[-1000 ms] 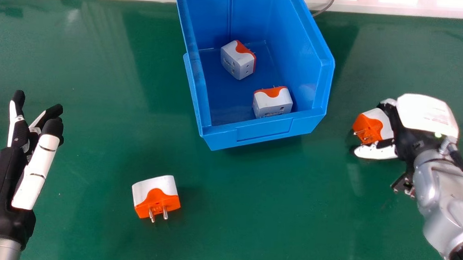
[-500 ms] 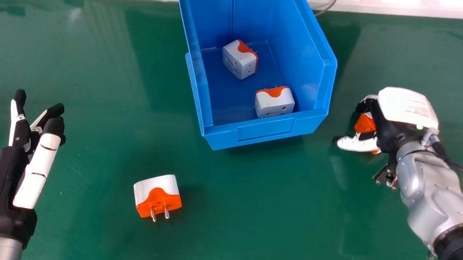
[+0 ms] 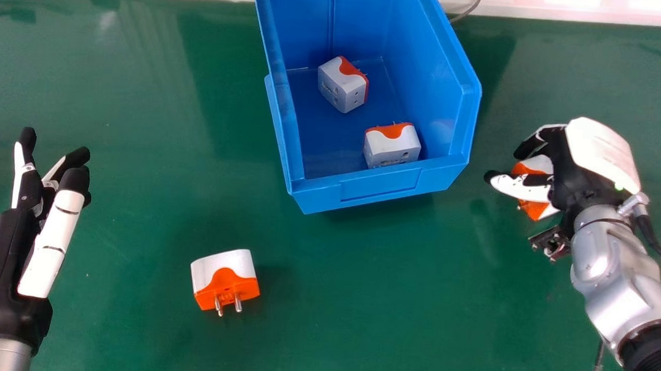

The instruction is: Pick all objects and put in blue box

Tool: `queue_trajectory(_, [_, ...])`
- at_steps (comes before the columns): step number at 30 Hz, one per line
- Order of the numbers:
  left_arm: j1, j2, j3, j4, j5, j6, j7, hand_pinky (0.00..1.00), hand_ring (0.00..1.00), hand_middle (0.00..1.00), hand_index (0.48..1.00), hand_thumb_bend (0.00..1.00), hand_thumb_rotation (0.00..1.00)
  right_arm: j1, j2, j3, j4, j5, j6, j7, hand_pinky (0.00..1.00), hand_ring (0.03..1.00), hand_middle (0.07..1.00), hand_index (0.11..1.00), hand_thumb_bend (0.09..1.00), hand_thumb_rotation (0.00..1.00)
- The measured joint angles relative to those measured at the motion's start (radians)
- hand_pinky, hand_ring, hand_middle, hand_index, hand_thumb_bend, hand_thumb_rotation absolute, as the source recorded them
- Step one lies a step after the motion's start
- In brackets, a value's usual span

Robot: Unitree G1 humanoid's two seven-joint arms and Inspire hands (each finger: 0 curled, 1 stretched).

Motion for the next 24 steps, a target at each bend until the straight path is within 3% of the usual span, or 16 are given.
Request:
queue_trajectory(17, [0.007,0.000,0.001,-0.012,0.000,0.007,0.001,0.89,0.92,0.92,0.914,0.61,0.84,0.009,0.000,-0.008,0.000,0.010,-0.016,-0.026,0.29,0.380,0.465,0.487,0.490,0.13])
queue_trajectory(22, [0.007,0.000,0.001,-0.012,0.000,0.007,-0.001,0.89,0.92,0.91,0.910,0.61,0.84,0.010,0.000,-0.009,0.000,0.013,-0.016,-0.035,0.28,0.358,0.443,0.485,0.490,0.13])
queue_trajectory(24, [0.007,0.000,0.001,-0.012,0.000,0.007,-0.001,0.90,0.92,0.92,0.911,0.61,0.84,0.015,-0.001,-0.010,0.000,0.014,-0.023,-0.045,0.23,0.300,0.381,0.483,0.490,0.13])
